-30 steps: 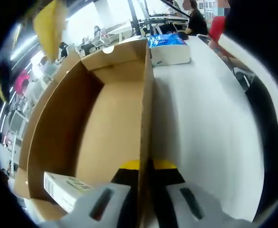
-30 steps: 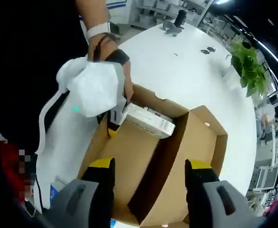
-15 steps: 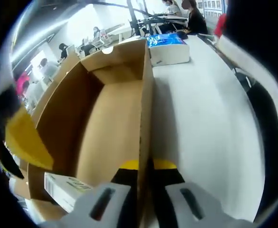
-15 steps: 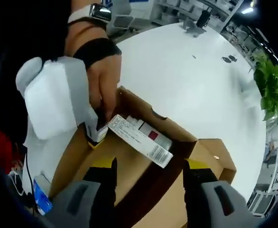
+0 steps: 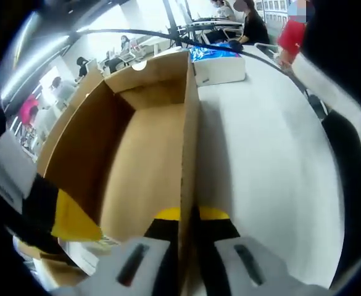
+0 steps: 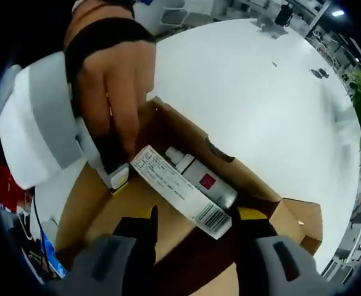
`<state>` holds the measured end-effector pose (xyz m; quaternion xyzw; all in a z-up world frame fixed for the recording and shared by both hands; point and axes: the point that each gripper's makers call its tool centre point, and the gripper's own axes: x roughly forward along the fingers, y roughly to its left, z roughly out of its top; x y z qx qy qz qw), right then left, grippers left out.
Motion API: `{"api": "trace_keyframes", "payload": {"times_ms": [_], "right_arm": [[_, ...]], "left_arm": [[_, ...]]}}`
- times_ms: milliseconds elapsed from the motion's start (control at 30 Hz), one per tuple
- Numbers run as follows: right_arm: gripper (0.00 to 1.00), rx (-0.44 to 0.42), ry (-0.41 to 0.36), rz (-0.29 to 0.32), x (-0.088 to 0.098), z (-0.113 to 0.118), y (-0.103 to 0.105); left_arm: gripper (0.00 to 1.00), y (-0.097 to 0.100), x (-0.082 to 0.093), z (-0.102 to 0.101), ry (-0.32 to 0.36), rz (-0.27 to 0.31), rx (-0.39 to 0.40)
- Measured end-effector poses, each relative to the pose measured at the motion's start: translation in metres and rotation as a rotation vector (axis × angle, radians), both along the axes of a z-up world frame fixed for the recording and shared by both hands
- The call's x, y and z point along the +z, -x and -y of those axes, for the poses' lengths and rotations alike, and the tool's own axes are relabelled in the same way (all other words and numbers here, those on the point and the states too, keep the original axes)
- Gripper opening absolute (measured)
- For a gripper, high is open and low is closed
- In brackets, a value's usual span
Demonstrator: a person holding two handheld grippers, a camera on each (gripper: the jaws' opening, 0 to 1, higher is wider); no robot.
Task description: Operate the shoe box by opening the lid, removing the specified soft item, and placing it in the target area until the item is outside and the box remains undamaged.
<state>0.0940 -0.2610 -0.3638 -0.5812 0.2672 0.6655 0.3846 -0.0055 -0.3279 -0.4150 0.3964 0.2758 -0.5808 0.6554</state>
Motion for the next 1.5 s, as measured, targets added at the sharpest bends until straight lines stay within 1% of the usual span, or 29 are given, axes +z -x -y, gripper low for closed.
{"api": "trace_keyframes", "payload": {"times_ms": [33, 67, 100, 233, 300, 333, 400, 500, 567, 633, 733, 767, 867, 933, 1000, 1033, 1067, 1133, 1167, 1200, 1233, 1267, 1300, 1333, 1400, 1500], "right_arm": [[0.42, -0.023, 0.008, -0.003, 0.000, 0.002, -0.001], [0.40, -0.062, 0.016, -0.009, -0.001, 0.006, -0.001], [0.38, -0.067, 0.019, -0.011, -0.002, 0.007, -0.002], [0.36, -0.058, 0.044, -0.011, -0.007, 0.022, 0.002], [0.30, -0.058, 0.050, -0.016, -0.007, 0.028, 0.003], [0.30, -0.055, 0.052, -0.024, -0.008, 0.032, 0.005], [0.29, -0.080, 0.052, -0.028, -0.010, 0.038, 0.005], [0.27, -0.170, 0.049, -0.038, -0.012, 0.050, 0.006], [0.25, -0.204, 0.051, -0.041, -0.012, 0.059, 0.007], [0.24, -0.277, 0.054, -0.041, -0.013, 0.072, 0.007], [0.22, -0.347, 0.051, -0.045, -0.015, 0.089, 0.008], [0.21, -0.398, 0.054, -0.048, -0.015, 0.097, 0.009], [0.20, -0.489, 0.059, -0.049, -0.017, 0.116, 0.013], [0.20, -0.577, 0.070, -0.057, -0.018, 0.130, 0.021], [0.20, -0.634, 0.074, -0.065, -0.018, 0.141, 0.027], [0.20, -0.638, 0.072, -0.065, -0.018, 0.143, 0.028], [0.20, -0.655, 0.070, -0.067, -0.018, 0.147, 0.030], [0.20, -0.759, 0.063, -0.081, -0.018, 0.155, 0.036], [0.20, -0.795, 0.059, -0.089, -0.018, 0.158, 0.038], [0.20, -0.818, 0.048, -0.095, -0.017, 0.161, 0.039], [0.20, -0.820, 0.051, -0.097, -0.018, 0.164, 0.040], [0.20, -0.820, 0.057, -0.098, -0.019, 0.169, 0.042], [0.20, -0.818, 0.057, -0.097, -0.018, 0.170, 0.046], [0.20, -0.820, 0.052, -0.100, -0.018, 0.171, 0.048], [0.20, -0.836, 0.047, -0.105, -0.018, 0.171, 0.046], [0.20, -0.826, 0.051, -0.100, -0.018, 0.168, 0.046]], "left_arm": [[0.03, 0.000, -0.004, 0.000, 0.000, 0.000, 0.001], [0.03, 0.000, -0.001, 0.000, 0.000, 0.000, 0.001], [0.03, 0.001, 0.003, 0.000, 0.000, 0.001, 0.000], [0.03, 0.001, 0.005, 0.000, 0.001, 0.000, 0.005], [0.03, 0.000, 0.001, 0.000, 0.001, -0.001, 0.006], [0.03, 0.001, 0.001, 0.000, 0.001, -0.001, 0.006], [0.03, 0.001, 0.003, 0.000, 0.000, 0.001, 0.002], [0.03, 0.002, 0.006, 0.000, 0.000, 0.001, 0.001], [0.03, 0.001, 0.000, 0.000, 0.000, 0.001, 0.001], [0.03, 0.001, 0.002, 0.000, 0.000, 0.001, 0.002], [0.03, 0.000, -0.005, 0.000, 0.000, 0.002, 0.001], [0.03, -0.001, -0.006, 0.000, 0.000, 0.003, -0.001], [0.03, 0.000, 0.000, 0.000, -0.001, 0.005, -0.005], [0.03, 0.002, 0.005, 0.000, -0.001, 0.011, -0.013], [0.03, 0.003, 0.006, 0.000, -0.001, 0.014, -0.017], [0.03, 0.003, 0.007, 0.000, -0.001, 0.014, -0.017], [0.03, 0.003, 0.006, 0.000, -0.001, 0.014, -0.018], [0.03, 0.002, 0.006, 0.000, -0.001, 0.014, -0.019], [0.03, 0.002, 0.005, 0.000, -0.001, 0.013, -0.019], [0.03, 0.001, 0.000, 0.000, 0.000, 0.013, -0.019], [0.03, 0.001, -0.003, 0.000, 0.000, 0.014, -0.019], [0.03, 0.002, 0.003, 0.000, 0.000, 0.013, -0.019], [0.03, 0.003, 0.005, 0.000, 0.000, 0.013, -0.019], [0.03, 0.002, 0.002, 0.000, 0.000, 0.014, -0.020], [0.03, 0.001, -0.001, 0.000, 0.000, 0.012, -0.021], [0.03, 0.001, -0.003, 0.001, 0.000, 0.011, -0.022]]}}
